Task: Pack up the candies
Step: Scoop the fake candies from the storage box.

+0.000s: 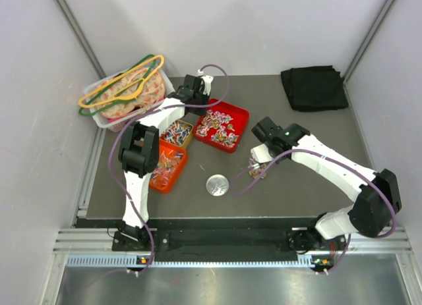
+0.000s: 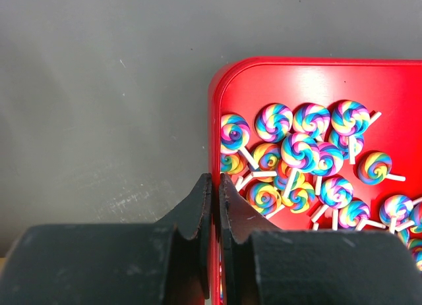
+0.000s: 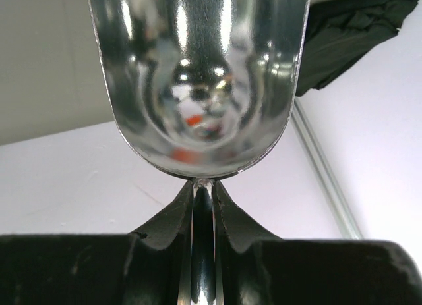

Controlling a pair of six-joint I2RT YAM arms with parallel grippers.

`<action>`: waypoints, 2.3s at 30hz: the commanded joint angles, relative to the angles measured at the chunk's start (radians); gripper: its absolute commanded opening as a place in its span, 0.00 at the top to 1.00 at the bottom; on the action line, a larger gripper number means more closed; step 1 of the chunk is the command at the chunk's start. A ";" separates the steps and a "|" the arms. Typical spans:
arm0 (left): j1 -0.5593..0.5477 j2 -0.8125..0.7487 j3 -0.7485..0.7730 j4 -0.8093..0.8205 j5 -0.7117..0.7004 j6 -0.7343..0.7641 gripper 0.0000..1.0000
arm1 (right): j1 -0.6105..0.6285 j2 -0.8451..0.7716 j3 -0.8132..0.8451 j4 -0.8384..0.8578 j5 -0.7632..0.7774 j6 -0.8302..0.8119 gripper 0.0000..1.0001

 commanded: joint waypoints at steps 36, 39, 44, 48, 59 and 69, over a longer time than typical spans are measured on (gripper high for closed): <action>0.008 -0.045 0.085 0.012 0.152 0.039 1.00 | -0.047 0.448 0.385 0.851 0.073 -0.473 1.00; 0.008 -0.047 0.073 0.017 0.166 0.042 1.00 | -0.047 0.522 0.413 0.888 0.077 -0.503 1.00; 0.010 -0.051 0.063 0.021 0.182 0.044 1.00 | -0.042 0.576 0.453 0.861 0.084 -0.541 1.00; 0.013 -0.054 0.060 0.021 0.186 0.042 1.00 | -0.032 0.552 0.456 0.810 0.040 -0.447 1.00; 0.022 -0.056 0.074 0.020 0.223 0.021 1.00 | -0.145 0.458 0.501 0.586 -0.051 -0.066 1.00; 0.027 -0.054 0.072 0.023 0.225 0.015 1.00 | -0.283 0.347 0.338 0.600 -0.002 -0.056 1.00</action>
